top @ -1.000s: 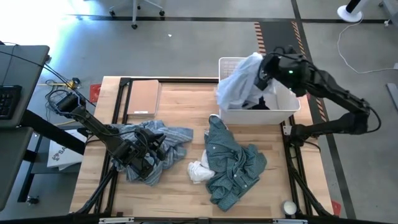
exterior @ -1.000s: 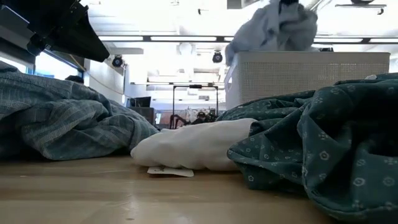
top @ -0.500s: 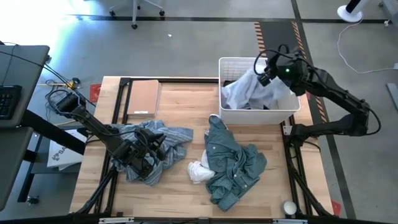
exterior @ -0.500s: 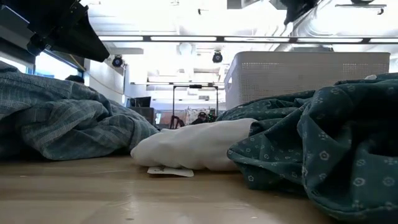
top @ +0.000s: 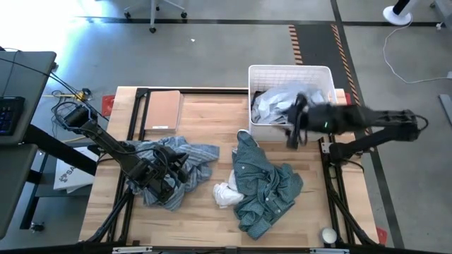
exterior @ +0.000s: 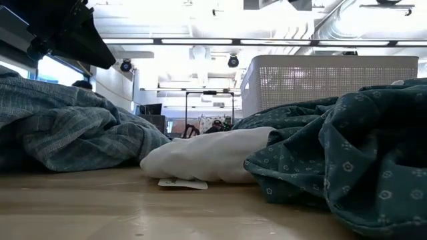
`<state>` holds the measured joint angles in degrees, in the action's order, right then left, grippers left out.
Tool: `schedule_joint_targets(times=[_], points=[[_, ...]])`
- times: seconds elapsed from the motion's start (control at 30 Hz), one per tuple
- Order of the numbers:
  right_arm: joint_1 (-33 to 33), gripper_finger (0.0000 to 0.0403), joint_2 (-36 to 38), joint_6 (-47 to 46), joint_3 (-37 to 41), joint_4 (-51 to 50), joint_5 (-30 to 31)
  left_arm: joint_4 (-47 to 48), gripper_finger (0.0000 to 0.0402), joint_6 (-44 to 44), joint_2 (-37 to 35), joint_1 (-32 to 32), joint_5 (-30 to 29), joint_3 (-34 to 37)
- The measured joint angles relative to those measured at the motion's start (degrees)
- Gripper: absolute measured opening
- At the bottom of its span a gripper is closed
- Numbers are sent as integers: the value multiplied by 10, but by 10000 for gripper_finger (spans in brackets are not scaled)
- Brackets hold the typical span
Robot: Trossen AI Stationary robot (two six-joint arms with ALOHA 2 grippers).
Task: Sort clothes
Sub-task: Put the blue polo shirt into the white laundry bin
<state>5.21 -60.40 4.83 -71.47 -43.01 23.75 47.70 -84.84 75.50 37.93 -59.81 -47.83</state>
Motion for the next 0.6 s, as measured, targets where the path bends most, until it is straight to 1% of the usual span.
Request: schedule_joint_targets(times=[0.2,0.3,0.37,0.4,0.47,0.53,0.6], points=[[140,193,0,-34,130,170,13,-13,69,-4,0,0,2,0],[194,193,0,-62,173,221,43,-20,69,-4,0,-1,2,0],[222,193,0,-81,192,239,73,-19,69,5,-3,-10,14,-1],[233,193,0,-90,198,242,87,-13,69,29,-6,-18,37,-7],[248,193,0,-102,203,240,109,-3,69,106,-13,-42,110,-39],[255,193,0,-109,203,241,119,19,70,171,-13,-63,188,-77],[256,193,0,-109,203,246,124,42,72,209,-8,-82,254,-112]])
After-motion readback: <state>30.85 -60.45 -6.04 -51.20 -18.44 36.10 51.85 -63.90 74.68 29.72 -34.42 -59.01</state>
